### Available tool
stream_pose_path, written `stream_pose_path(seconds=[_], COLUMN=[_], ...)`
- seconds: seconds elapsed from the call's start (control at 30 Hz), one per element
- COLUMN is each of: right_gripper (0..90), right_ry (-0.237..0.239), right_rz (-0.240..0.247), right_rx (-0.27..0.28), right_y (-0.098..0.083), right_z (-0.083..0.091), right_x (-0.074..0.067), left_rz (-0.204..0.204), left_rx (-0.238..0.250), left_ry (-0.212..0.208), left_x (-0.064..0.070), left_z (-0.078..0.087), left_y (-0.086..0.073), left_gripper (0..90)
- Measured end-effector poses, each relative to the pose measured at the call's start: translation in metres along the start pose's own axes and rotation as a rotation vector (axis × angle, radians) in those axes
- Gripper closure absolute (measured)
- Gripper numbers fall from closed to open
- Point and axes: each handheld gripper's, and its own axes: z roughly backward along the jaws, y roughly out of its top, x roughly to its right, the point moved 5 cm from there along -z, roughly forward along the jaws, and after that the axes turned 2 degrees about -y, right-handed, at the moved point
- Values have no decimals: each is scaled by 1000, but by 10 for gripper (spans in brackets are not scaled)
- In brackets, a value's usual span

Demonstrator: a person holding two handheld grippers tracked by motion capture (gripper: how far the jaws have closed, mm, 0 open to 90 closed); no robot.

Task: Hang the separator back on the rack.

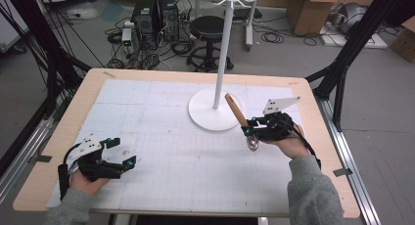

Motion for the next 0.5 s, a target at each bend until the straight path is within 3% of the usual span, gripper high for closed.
stream_pose_path(seconds=[0.5], right_gripper=[696], right_ry=[-92], right_rz=[-86], right_rx=[167], right_y=[12], right_z=[23], right_x=[16], left_rz=[-6], left_rx=[1], left_ry=[1], left_x=[1], left_z=[0], left_y=[0], left_gripper=[17])
